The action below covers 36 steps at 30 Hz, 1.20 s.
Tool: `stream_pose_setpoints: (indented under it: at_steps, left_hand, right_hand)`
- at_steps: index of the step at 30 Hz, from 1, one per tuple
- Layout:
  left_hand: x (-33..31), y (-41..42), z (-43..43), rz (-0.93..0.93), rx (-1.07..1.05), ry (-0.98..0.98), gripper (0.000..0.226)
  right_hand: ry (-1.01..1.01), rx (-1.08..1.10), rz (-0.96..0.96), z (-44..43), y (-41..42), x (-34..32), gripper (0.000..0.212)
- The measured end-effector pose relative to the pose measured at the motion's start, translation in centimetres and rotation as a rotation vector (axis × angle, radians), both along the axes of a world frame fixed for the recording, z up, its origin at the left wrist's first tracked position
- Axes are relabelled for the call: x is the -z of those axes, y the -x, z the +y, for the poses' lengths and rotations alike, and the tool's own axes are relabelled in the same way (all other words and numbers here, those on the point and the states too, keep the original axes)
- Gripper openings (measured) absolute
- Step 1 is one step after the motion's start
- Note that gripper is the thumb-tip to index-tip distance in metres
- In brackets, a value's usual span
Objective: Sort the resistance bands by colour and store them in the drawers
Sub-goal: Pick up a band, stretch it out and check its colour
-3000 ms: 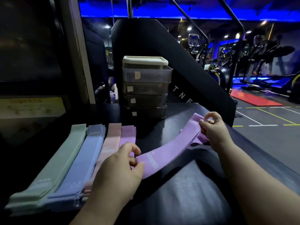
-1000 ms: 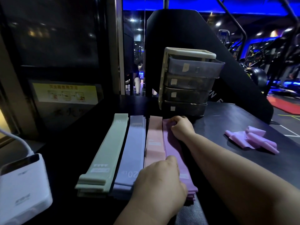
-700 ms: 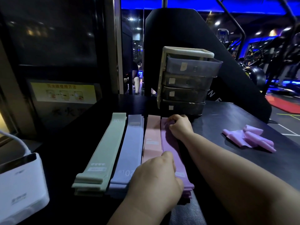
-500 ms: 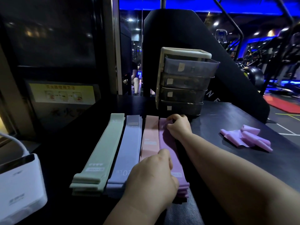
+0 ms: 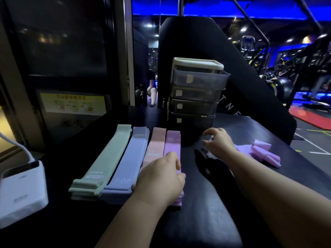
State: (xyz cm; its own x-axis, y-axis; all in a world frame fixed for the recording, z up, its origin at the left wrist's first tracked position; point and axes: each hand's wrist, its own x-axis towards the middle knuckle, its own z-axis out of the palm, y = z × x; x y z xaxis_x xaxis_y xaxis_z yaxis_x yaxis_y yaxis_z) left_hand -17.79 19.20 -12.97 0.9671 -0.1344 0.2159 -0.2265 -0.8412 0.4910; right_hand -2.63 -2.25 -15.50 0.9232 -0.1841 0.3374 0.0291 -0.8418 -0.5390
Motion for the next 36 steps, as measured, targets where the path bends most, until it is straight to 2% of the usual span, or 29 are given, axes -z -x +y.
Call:
stream_pose_setpoints:
  at_steps: [8,11,13,16,19,21,24,27,30,36]
  left_hand:
    - [-0.7,-1.5,-7.6,0.055,0.137,-0.076,0.023]
    - [-0.7,-2.9,-11.3,0.130,0.186,-0.086,0.024]
    - [-0.4,-3.8,-13.7,0.219,0.233,-0.025,0.020]
    - [0.1,-5.4,-16.6,0.363,0.264,0.210,0.004]
    - [1.4,-7.2,-18.0,0.321,0.172,0.285,0.012]
    - [2.3,-8.0,-18.1,0.242,0.108,0.327,0.018]
    - [3.0,-8.4,-17.7,0.196,0.085,0.452,0.024]
    - [3.3,-8.7,-17.5,0.215,0.089,0.555,0.027]
    - [3.5,-8.7,-17.5,0.225,0.115,0.610,0.033]
    - [3.6,-8.6,-17.5,0.119,0.215,0.664,0.051]
  right_hand:
    - [0.066,0.091,-0.015,-8.8,3.3,-0.1,0.027]
    - [0.056,0.198,-0.060,-11.8,4.7,0.4,0.027]
    - [0.012,0.295,0.004,-13.3,5.5,1.0,0.032]
    - [-0.042,0.338,0.158,-14.3,5.7,1.4,0.055]
    - [-0.041,0.314,0.257,-14.6,5.3,1.3,0.066]
    - [-0.084,0.279,0.250,-14.8,5.0,1.5,0.060]
    - [-0.230,0.163,0.154,-14.5,4.8,1.6,0.037]
    - [-0.220,0.083,0.116,-14.0,4.5,1.5,0.017]
    - [-0.233,0.057,0.078,-13.7,4.3,1.0,0.015]
    - [-0.723,-0.213,0.018,-11.5,5.6,-0.6,0.012]
